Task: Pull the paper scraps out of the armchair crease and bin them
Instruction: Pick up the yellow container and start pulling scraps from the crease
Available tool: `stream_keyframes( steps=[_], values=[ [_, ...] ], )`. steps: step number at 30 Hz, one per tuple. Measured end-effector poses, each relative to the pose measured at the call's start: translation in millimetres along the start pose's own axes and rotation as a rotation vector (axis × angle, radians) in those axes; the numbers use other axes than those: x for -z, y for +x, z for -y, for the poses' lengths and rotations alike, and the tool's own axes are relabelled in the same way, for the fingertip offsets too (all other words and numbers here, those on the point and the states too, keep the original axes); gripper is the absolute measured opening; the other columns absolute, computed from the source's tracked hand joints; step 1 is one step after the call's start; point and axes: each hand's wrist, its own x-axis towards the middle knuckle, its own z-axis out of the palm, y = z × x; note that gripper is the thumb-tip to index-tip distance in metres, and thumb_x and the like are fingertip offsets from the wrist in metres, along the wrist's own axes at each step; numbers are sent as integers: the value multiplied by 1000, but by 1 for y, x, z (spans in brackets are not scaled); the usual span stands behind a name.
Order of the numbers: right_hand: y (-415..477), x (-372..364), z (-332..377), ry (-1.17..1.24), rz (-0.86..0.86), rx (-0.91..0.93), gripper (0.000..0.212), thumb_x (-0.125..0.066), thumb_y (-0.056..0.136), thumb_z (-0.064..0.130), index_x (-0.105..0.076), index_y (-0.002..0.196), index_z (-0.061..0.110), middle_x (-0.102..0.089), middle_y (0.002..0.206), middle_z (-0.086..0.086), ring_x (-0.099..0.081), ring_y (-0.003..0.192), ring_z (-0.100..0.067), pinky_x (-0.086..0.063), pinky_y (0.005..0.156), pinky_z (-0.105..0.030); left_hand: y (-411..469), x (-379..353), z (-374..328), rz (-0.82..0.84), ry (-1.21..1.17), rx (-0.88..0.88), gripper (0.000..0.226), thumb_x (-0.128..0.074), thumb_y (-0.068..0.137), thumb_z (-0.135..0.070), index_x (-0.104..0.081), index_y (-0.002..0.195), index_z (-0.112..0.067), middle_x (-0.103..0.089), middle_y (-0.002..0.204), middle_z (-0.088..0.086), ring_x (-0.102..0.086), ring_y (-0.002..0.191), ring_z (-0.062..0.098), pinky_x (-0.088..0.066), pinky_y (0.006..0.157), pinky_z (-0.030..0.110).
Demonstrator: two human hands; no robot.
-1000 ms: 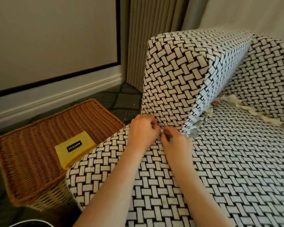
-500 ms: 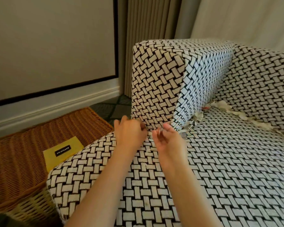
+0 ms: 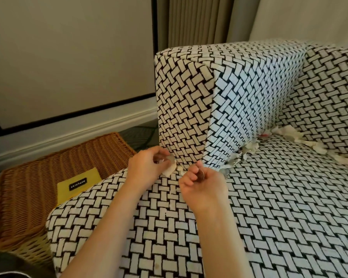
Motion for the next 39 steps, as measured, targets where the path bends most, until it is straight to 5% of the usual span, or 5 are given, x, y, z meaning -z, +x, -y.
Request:
stream_keyframes(
  steps=[11, 25, 31, 35, 39],
  values=[
    [4, 5, -5, 141, 67, 85, 28, -44, 96, 6, -55, 119, -8, -62, 112, -21, -62, 91, -20, -41, 103, -27, -35, 10, -25, -261, -446, -72, 16, -65, 82, -24, -66, 96, -32, -65, 94, -15, -58, 92, 9, -46, 83, 24],
    [-9, 7, 11, 54, 189, -107, 22, -38, 97, 13, -56, 100, 0, -54, 70, -4, -47, 51, -8, -39, 34, -15, -58, -2, -50, -151, -621, -213, 17, -57, 89, -17, -62, 90, -33, -66, 86, -13, -58, 80, -7, -46, 72, 6],
    [-11, 21, 57, -1435, -188, 573, 26, -43, 92, 7, -67, 98, 12, -61, 61, 1, -29, 45, -8, -26, 41, -19, -46, -10, -44, -111, -499, -73, 14, -54, 91, -19, -66, 97, -24, -64, 88, -14, -59, 81, -5, -48, 71, 10],
    [-3, 36, 58, -1746, -422, 733, 29, -47, 93, 20, -57, 120, 19, -62, 109, -4, -55, 77, -14, -39, 60, -23, -51, -15, -38, -70, -317, -136, 14, -57, 90, -20, -67, 99, -25, -63, 89, -17, -56, 79, -6, -45, 66, 5],
    [14, 26, 61, -2133, -507, 669, 28, -45, 94, 23, -57, 119, 15, -58, 90, -1, -54, 79, -16, -45, 62, -25, -55, -17, -38, 112, -113, -246, 22, -58, 89, -22, -65, 109, -29, -57, 96, -21, -50, 87, -7, -40, 71, 7]
  ],
)
